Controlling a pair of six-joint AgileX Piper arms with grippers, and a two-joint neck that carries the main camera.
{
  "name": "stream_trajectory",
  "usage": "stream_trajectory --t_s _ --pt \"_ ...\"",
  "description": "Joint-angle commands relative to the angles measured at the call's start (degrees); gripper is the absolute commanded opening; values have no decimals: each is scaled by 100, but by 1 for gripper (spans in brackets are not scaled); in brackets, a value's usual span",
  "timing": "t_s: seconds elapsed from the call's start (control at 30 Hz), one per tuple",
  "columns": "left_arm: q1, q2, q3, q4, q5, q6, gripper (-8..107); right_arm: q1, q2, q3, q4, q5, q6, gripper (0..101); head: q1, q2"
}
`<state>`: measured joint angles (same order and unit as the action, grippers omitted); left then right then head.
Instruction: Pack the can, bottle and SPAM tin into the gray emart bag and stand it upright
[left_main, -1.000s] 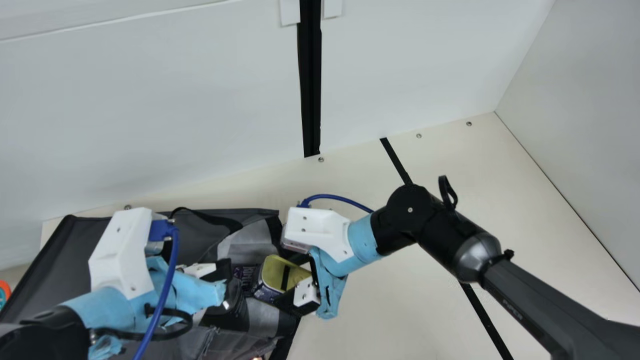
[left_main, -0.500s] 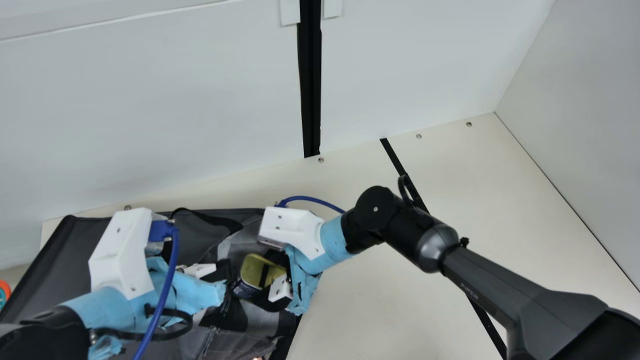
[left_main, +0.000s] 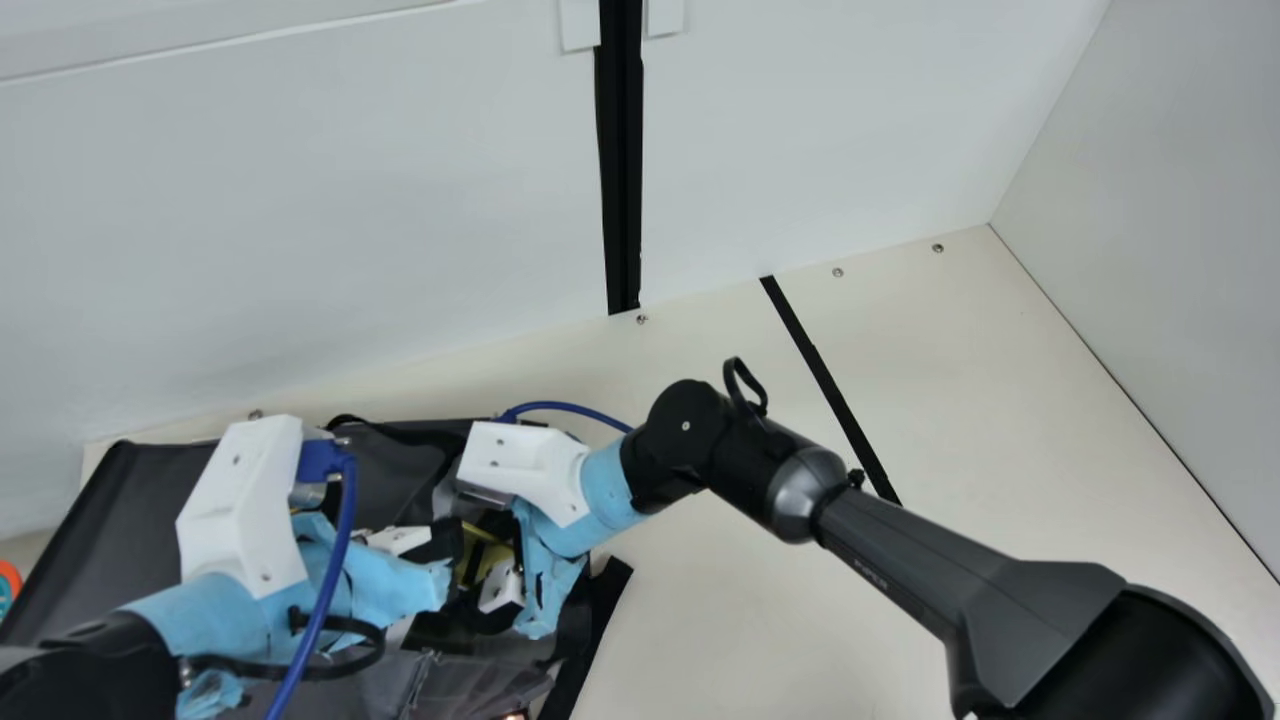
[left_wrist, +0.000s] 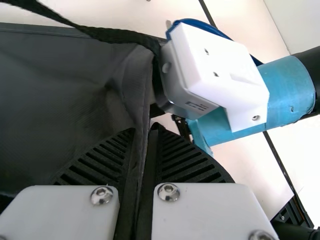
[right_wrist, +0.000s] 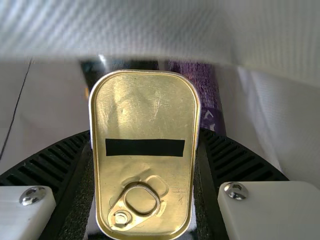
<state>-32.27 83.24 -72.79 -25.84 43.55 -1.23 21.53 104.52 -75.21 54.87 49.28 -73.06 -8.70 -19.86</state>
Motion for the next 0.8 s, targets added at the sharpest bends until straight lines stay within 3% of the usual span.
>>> stream_trajectory --t_s 0.0,0.17,0.77 --pt "0 0 0 0 0 0 -8 42 33 -44 23 -18 47 0 -130 -14" --pt "0 0 0 0 0 0 -8 140 102 -122 64 -88 161 0 -130 -14" --pt "0 0 0 0 0 0 -8 107 -42 -15 55 -169 247 60 -130 -14"
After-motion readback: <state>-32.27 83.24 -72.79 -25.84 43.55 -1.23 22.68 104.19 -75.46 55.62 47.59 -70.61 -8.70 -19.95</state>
